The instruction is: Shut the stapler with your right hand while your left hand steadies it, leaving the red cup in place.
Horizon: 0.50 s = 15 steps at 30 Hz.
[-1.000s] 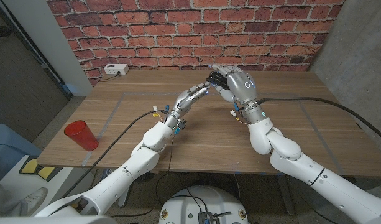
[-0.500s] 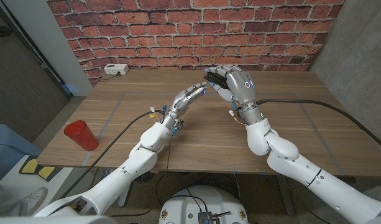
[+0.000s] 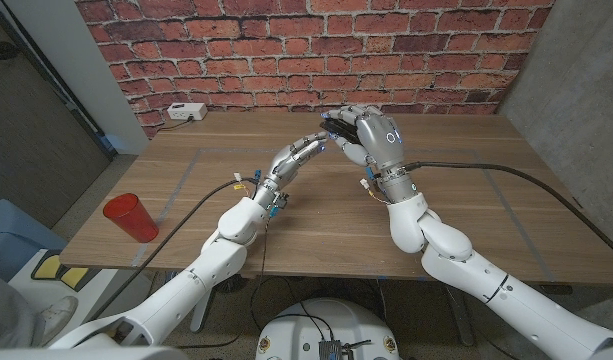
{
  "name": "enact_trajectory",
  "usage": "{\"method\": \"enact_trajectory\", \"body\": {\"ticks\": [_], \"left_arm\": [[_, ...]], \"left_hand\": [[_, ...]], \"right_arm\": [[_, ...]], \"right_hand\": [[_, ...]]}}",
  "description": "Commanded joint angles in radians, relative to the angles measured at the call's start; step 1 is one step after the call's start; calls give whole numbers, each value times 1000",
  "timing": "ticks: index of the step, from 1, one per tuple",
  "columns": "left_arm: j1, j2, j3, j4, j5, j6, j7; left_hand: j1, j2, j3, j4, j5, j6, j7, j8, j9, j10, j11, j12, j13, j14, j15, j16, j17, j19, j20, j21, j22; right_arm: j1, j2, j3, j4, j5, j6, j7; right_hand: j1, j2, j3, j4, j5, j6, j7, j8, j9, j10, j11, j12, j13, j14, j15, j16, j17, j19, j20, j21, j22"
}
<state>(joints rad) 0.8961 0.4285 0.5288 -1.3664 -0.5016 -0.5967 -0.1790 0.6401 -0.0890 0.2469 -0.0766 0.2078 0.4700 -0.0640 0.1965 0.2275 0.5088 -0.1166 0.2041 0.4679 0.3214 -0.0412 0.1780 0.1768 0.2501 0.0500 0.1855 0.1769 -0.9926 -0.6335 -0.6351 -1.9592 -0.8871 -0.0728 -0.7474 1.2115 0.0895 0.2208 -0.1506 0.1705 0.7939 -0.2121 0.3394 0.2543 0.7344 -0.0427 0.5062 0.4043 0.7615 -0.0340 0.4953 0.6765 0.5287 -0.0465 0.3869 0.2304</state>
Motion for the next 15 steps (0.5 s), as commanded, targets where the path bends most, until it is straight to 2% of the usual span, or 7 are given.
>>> {"method": "enact_trajectory", "body": {"ticks": [1,15], "left_arm": [[5,15,-18,18,-38,-18,-45],[14,20,-25,25,-55,-31,-71]], "left_hand": [[9,8,-3,-3,10,10,0,10,1,9,1,7,1,8,-96,9,2,2,-6,9,2],[13,14,-3,-5,12,15,-2,11,-2,14,-4,9,-6,12,-101,10,1,3,-11,10,2]], "right_arm": [[5,30,-33,-1,-28,-25,16],[4,41,-55,-15,-57,-46,19]], "right_hand": [[56,62,0,4,6,25,11,2,2,168,-152,26,-7,63,-208,-6,2,-7,-123,13,2],[57,63,-2,4,7,17,12,-7,3,167,-152,27,-2,72,-208,-22,5,-16,-120,29,3]]}}
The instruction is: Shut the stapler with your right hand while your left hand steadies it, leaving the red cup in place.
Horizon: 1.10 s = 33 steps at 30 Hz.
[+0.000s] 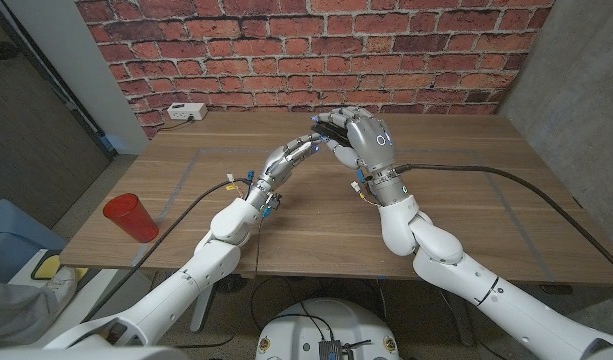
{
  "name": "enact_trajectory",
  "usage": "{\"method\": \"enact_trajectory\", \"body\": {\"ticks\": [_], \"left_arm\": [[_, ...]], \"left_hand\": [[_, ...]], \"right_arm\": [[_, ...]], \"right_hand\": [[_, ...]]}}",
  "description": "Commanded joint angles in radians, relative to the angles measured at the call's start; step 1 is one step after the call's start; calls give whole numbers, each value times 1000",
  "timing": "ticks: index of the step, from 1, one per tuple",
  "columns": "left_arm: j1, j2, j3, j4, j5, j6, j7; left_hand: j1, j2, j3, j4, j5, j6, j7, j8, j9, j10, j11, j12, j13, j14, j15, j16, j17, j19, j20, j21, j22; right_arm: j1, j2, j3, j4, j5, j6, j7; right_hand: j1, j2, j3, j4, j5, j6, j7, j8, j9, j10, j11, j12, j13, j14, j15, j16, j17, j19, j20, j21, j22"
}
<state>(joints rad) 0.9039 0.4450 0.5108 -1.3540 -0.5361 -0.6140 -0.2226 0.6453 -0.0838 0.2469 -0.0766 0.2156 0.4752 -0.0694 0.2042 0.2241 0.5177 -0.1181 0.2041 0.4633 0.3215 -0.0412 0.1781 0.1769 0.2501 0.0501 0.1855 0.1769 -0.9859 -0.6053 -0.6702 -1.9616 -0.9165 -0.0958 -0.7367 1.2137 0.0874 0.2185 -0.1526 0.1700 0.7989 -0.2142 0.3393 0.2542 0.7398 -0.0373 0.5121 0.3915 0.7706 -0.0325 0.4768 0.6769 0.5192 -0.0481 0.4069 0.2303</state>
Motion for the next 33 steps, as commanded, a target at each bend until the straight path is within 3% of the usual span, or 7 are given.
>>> {"method": "enact_trajectory", "body": {"ticks": [1,33], "left_arm": [[6,3,-7,15,-20,-17,-30],[29,3,-10,-7,-5,-22,-8]], "left_hand": [[9,9,-3,-5,4,10,4,3,2,6,-4,9,-2,12,-101,10,1,3,-12,10,2],[9,14,-6,-5,5,13,4,3,-3,8,-3,10,-16,12,-102,8,1,2,-15,11,2]], "right_arm": [[-5,13,-20,-15,-27,-24,9],[-19,-3,-16,-30,-25,-22,5]], "right_hand": [[55,65,0,6,7,11,14,-8,3,161,-157,21,11,63,-210,-4,5,-7,-118,9,4],[56,66,-3,7,7,1,14,-23,6,158,-158,23,21,70,-210,-23,19,-19,-114,35,5]]}}
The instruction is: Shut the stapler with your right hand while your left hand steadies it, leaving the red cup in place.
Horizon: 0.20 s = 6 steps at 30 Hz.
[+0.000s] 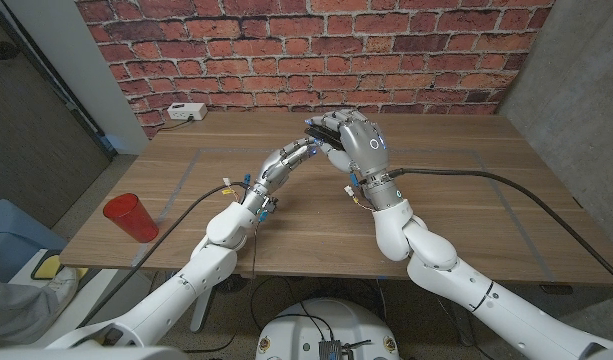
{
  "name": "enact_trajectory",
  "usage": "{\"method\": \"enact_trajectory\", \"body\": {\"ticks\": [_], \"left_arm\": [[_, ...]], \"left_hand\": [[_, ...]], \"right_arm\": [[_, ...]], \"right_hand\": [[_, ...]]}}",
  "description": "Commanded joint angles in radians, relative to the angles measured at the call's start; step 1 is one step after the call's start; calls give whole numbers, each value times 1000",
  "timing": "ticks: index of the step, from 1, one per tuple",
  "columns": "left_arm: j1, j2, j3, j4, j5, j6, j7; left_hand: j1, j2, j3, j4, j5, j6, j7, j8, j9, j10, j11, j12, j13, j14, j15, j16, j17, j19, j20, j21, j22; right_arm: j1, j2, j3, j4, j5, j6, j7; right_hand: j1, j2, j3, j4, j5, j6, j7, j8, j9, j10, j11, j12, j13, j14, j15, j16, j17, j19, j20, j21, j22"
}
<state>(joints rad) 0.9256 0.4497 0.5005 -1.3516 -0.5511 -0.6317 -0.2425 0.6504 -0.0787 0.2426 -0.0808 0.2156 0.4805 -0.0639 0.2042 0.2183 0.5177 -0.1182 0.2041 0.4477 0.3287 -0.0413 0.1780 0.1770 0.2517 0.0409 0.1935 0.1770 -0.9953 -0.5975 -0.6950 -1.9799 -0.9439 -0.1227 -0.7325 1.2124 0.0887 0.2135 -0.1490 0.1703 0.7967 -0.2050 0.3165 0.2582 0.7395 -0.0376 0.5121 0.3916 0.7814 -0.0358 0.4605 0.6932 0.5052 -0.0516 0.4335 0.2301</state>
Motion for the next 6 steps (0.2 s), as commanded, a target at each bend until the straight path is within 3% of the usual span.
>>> {"method": "enact_trajectory", "body": {"ticks": [1,6], "left_arm": [[9,-1,0,-11,10,-4,13],[16,2,-1,-22,16,-7,20]], "left_hand": [[4,9,-2,-1,5,7,-2,3,3,8,-2,10,0,4,-102,8,1,0,-6,3,1],[4,9,-2,-1,5,8,-2,3,2,8,-3,10,-2,5,-102,8,1,0,-6,3,1]], "right_arm": [[-10,-11,9,-11,2,5,-1],[-11,-12,9,-11,-2,10,-7]], "right_hand": [[57,65,2,4,6,4,5,0,2,158,-158,23,21,60,-206,-7,3,-5,-111,10,5],[57,65,2,4,6,4,5,-1,3,158,-158,23,20,61,-206,-10,4,-7,-111,13,5]]}}
